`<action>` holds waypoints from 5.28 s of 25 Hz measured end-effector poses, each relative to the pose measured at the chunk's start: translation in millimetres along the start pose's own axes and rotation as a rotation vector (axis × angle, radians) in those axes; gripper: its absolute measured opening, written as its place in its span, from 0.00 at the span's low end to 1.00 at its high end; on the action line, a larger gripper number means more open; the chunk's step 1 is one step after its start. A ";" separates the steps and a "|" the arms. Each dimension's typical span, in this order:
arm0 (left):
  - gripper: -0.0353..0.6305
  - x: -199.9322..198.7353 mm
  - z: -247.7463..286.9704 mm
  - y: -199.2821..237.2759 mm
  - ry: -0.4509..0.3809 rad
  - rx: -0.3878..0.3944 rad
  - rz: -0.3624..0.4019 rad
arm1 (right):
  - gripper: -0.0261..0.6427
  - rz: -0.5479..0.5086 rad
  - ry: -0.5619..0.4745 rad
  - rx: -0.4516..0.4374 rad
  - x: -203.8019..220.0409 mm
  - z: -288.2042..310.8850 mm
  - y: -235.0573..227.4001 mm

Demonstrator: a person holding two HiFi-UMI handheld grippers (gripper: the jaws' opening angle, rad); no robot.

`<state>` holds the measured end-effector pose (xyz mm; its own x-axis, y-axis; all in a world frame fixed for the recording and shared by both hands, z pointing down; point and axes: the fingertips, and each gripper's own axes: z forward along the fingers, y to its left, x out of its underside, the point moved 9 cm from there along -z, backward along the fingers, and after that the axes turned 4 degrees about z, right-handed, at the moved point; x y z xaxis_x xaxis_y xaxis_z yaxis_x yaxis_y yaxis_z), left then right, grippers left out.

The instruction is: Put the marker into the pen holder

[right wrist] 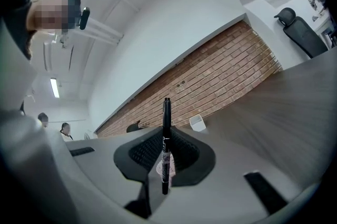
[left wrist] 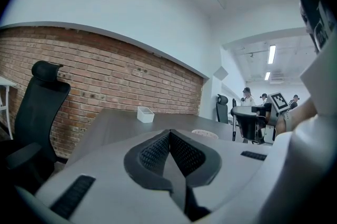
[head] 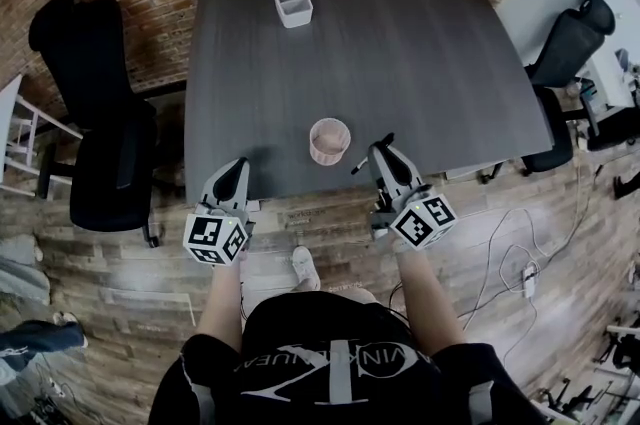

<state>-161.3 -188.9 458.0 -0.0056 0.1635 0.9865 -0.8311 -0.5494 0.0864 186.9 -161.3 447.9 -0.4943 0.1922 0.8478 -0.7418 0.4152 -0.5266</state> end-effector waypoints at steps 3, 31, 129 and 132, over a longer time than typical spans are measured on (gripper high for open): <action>0.08 0.0 11.5 6.2 0.003 0.015 -0.004 | 0.11 0.002 -0.004 -0.002 -2.5 11.0 -1.5; 0.08 21.6 49.0 23.9 0.052 -0.065 -0.057 | 0.11 -0.057 0.185 -0.121 25.6 100.9 -27.2; 0.08 -18.6 22.3 32.9 -0.036 -0.182 -0.014 | 0.08 -0.216 0.187 -0.081 -24.1 83.7 -32.3; 0.08 -23.3 21.2 34.8 -0.042 -0.194 -0.009 | 0.08 -0.222 0.180 -0.084 -28.8 86.2 -32.1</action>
<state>-178.2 -229.2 441.0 0.0228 0.1311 0.9911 -0.9225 -0.3794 0.0714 185.9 -256.8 435.0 -0.2301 0.2402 0.9431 -0.7789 0.5355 -0.3265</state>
